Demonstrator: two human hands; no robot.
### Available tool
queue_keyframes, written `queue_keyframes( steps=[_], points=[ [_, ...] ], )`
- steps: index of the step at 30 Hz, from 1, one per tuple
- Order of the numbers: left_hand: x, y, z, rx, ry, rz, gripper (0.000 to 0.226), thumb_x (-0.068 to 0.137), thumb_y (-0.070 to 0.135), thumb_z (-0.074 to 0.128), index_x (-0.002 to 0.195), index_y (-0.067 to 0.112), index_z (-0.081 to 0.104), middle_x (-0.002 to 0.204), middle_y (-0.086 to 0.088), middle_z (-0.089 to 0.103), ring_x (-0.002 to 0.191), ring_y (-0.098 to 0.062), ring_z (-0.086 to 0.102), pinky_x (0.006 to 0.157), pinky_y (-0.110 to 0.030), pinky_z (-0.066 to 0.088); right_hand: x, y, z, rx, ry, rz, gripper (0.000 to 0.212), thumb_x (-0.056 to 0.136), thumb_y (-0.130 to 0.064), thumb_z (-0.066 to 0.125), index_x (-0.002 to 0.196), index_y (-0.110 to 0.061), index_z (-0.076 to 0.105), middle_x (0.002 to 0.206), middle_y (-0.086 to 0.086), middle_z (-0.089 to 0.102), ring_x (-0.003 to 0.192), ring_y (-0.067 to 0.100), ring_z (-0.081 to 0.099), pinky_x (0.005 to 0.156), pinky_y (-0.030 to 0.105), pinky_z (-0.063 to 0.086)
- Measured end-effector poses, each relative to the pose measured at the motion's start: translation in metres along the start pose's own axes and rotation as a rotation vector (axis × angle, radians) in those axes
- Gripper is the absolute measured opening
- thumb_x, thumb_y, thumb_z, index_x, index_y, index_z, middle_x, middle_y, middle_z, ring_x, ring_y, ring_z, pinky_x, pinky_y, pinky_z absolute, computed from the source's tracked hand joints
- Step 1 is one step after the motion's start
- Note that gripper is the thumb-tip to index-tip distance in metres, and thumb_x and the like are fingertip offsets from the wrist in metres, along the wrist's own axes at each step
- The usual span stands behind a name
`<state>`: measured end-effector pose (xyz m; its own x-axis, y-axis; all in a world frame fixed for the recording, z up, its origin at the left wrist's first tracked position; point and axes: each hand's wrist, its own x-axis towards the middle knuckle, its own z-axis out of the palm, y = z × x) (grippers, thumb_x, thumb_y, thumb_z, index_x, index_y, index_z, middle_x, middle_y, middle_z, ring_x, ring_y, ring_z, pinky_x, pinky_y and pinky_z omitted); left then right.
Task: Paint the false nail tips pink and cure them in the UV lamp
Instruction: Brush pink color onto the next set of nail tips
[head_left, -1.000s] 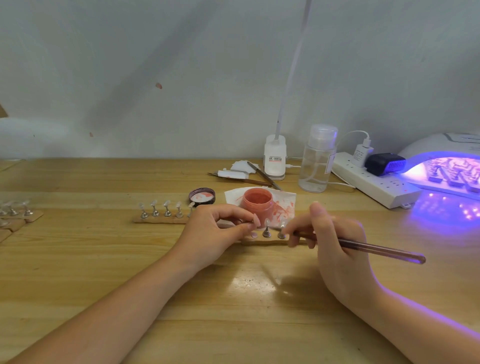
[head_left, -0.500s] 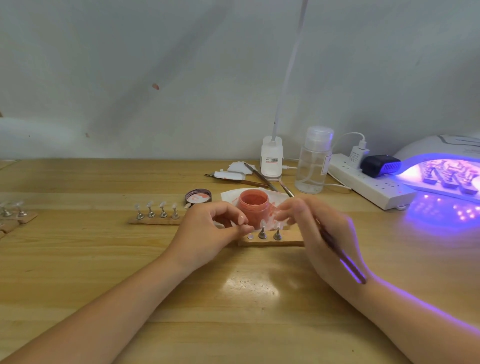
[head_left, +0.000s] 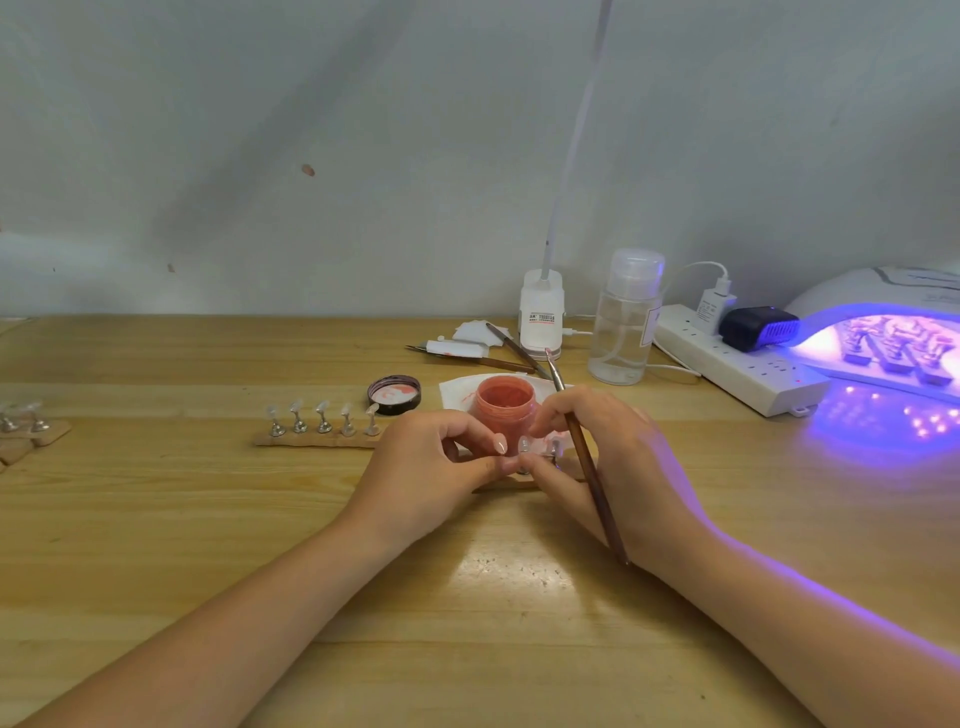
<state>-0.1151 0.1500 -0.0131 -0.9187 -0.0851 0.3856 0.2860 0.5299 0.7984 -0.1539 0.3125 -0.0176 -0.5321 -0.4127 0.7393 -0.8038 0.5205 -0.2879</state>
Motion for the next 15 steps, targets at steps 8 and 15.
queue_keyframes(
  steps=[8, 15],
  points=[
    [-0.0003, 0.0029, 0.0000, -0.002, -0.002, -0.006, 0.011, 0.067, 0.006, 0.078, 0.069, 0.012, 0.068, 0.042, 0.030, 0.050, 0.043, 0.015, 0.047, 0.046, 0.000, 0.032, -0.0013, 0.0050, 0.0031, 0.027, -0.050, -0.005, 0.030, 0.068, -0.033, 0.076, 0.090, -0.021, 0.059, 0.081, -0.022, 0.057, 0.079, 0.010, 0.062, 0.075, 0.026, 0.039],
    [0.0002, 0.0010, -0.0007, 0.026, -0.029, -0.053, 0.017, 0.067, 0.015, 0.079, 0.067, 0.023, 0.064, 0.040, 0.029, 0.048, 0.043, 0.006, 0.044, 0.044, -0.006, 0.030, -0.0021, 0.0055, 0.0028, 0.078, -0.097, 0.018, 0.023, 0.072, -0.023, 0.075, 0.089, -0.019, 0.059, 0.082, -0.011, 0.064, 0.081, 0.013, 0.060, 0.082, 0.020, 0.034]
  ],
)
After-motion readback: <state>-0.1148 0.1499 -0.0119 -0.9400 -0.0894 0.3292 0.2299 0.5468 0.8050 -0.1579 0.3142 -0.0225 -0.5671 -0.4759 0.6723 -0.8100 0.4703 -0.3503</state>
